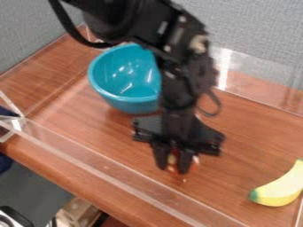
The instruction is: Remove the mushroom from inside the blue bowl and put it on the table
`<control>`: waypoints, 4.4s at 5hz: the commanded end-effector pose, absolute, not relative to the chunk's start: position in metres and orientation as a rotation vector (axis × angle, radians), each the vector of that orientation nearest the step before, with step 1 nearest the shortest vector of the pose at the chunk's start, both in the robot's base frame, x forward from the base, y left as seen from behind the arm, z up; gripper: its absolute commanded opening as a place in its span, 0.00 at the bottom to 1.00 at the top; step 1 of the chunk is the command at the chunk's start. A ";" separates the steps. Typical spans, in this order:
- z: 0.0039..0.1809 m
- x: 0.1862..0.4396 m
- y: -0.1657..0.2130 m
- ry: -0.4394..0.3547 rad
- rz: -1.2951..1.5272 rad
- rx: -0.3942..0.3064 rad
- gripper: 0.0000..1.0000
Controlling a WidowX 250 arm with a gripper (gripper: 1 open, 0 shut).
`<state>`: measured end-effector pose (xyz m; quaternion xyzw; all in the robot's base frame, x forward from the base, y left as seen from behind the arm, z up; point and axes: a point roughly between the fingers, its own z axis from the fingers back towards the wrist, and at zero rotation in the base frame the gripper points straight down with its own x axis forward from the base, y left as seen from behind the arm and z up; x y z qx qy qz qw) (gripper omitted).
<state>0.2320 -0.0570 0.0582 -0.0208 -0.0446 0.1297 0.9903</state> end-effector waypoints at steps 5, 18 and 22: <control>0.039 0.258 -0.037 -0.117 0.338 0.004 1.00; 0.075 0.277 -0.036 -0.154 0.283 -0.056 1.00; 0.054 0.280 -0.038 -0.146 0.288 -0.041 1.00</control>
